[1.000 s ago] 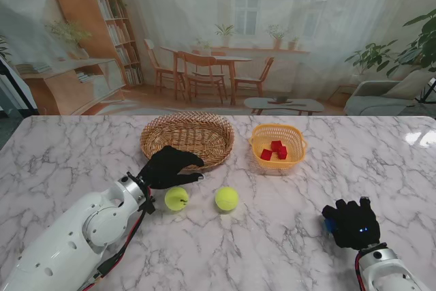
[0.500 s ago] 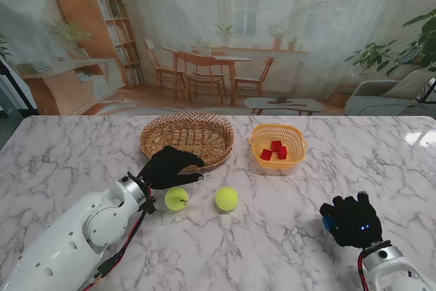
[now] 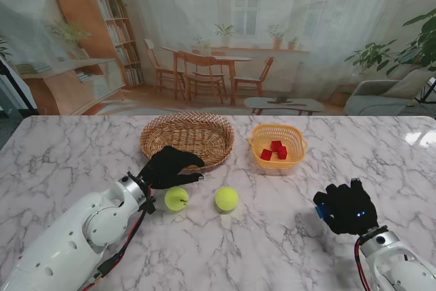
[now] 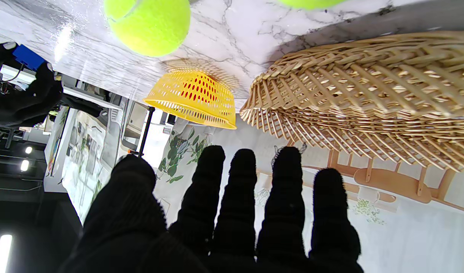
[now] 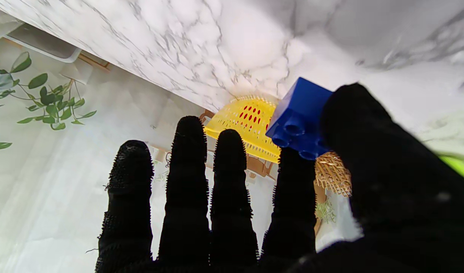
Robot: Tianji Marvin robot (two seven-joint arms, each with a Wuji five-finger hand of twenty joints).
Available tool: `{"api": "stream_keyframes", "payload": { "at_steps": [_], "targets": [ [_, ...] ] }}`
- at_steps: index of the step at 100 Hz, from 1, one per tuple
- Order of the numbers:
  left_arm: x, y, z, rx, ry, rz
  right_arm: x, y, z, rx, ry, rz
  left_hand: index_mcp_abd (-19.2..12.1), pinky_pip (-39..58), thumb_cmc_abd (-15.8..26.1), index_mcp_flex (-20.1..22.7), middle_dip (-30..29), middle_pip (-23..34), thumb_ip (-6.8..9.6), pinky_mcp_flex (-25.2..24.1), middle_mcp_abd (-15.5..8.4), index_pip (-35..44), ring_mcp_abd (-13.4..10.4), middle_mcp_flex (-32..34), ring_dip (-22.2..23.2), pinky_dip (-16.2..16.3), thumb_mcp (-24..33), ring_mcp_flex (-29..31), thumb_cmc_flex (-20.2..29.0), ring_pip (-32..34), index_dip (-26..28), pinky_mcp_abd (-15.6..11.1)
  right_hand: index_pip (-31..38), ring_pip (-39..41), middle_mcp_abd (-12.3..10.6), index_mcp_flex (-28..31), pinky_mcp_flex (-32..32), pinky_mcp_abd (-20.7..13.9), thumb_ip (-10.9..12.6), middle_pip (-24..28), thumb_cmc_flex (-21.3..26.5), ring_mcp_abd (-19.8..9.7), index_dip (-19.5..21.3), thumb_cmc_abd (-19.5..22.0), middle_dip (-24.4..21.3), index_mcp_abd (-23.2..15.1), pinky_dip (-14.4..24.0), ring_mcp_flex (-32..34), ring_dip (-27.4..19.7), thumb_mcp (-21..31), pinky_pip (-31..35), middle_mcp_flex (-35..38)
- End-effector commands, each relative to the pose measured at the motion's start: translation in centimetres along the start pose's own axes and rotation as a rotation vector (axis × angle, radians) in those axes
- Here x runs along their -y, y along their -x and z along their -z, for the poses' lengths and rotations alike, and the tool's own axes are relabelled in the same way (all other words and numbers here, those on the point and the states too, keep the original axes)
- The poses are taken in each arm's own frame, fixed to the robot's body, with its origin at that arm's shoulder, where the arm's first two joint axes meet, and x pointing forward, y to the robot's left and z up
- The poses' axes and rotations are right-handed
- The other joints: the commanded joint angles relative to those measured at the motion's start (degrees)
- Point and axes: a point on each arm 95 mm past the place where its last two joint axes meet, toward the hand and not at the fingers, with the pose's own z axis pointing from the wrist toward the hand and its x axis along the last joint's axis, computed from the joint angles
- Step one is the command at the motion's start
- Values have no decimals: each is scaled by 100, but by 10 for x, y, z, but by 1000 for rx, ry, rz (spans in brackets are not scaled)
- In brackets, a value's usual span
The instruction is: Sort the blocks and the balls into two baskets
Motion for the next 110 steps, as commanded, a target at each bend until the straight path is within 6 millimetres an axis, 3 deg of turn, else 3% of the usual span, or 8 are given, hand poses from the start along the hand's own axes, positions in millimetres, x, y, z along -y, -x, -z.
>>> {"api": "stream_keyframes", "payload": {
  "at_steps": [1, 42, 110],
  "targets": [
    [-2, -1, -1, -3, 16, 2, -8, 5, -9, 0, 19, 7, -112, 114, 274, 172, 25, 51, -81, -7, -83, 68, -6, 134, 44, 23, -143, 92, 1, 127, 36, 93, 1142, 248, -40, 627, -3, 54, 55, 128, 416, -44, 123, 223, 81, -459, 86, 88, 58, 271, 114, 120],
    [-1, 0, 0, -2, 12, 2, -29, 10, -73, -82, 32, -41, -108, 112, 271, 174, 24, 49, -81, -6, -70, 69, -7, 129, 44, 21, -143, 91, 5, 127, 36, 85, 1138, 250, -81, 625, 38, 35, 66, 180, 441, -41, 121, 286, 163, -427, 108, 105, 71, 239, 158, 176],
    [0, 2, 1, 3, 1, 2, -64, -4, -188, -173, 11, -161, -109, 113, 268, 180, 24, 48, -81, -7, -67, 68, -7, 132, 45, 22, -146, 94, 1, 129, 36, 92, 1068, 287, -79, 536, 58, -8, 87, 261, 488, -51, 32, 429, 264, -383, 127, 86, 94, 177, 200, 134]
  ]
}}
